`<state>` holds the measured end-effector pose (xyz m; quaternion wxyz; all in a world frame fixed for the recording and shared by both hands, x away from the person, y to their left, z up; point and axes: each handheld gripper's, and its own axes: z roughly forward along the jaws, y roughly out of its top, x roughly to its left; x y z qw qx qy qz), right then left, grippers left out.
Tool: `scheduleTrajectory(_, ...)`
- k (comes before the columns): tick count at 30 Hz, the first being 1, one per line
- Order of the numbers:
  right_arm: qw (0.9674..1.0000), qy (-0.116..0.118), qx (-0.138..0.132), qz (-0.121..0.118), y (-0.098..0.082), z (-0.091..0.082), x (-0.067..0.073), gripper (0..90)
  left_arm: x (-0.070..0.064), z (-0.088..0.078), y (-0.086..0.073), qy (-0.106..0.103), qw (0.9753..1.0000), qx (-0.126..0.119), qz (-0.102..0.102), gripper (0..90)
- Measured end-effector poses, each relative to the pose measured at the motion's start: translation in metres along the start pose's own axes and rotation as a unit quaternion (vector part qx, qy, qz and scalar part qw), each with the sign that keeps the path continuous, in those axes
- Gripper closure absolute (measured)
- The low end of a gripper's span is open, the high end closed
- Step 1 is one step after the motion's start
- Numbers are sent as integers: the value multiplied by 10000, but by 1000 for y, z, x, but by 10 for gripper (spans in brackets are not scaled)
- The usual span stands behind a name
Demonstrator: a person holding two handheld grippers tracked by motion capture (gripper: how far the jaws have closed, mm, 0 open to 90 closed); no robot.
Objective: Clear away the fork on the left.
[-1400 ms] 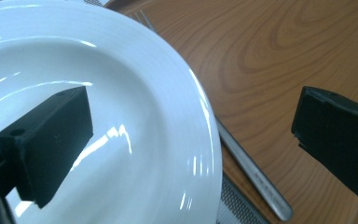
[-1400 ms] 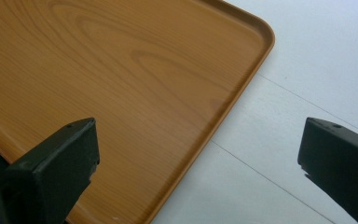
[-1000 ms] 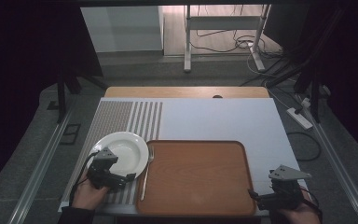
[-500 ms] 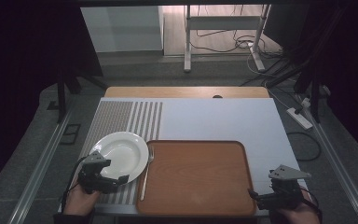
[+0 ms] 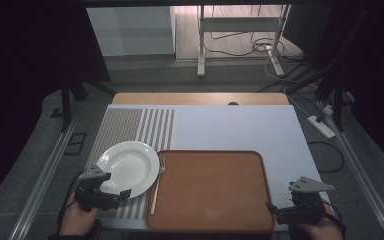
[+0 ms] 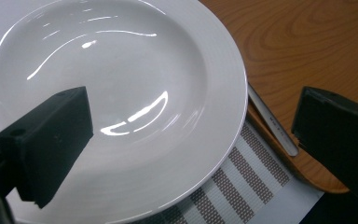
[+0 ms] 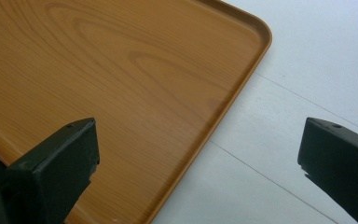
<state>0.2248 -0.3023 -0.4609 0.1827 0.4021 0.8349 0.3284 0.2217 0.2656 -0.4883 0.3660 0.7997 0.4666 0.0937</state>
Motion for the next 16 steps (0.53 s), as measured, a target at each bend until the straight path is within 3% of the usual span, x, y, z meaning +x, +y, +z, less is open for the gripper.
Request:
scheduleTrajectory(4, 10000, -5, 8, -7, 0, 0, 0, 0, 0, -2, -2, 17, 10000, 57, 7, 1)
scheduleTrajectory(16, 10000, -28, 35, -55, 0, 1, 1, 0, 1, -8, -7, -96, 9999, -69, 35, 13)
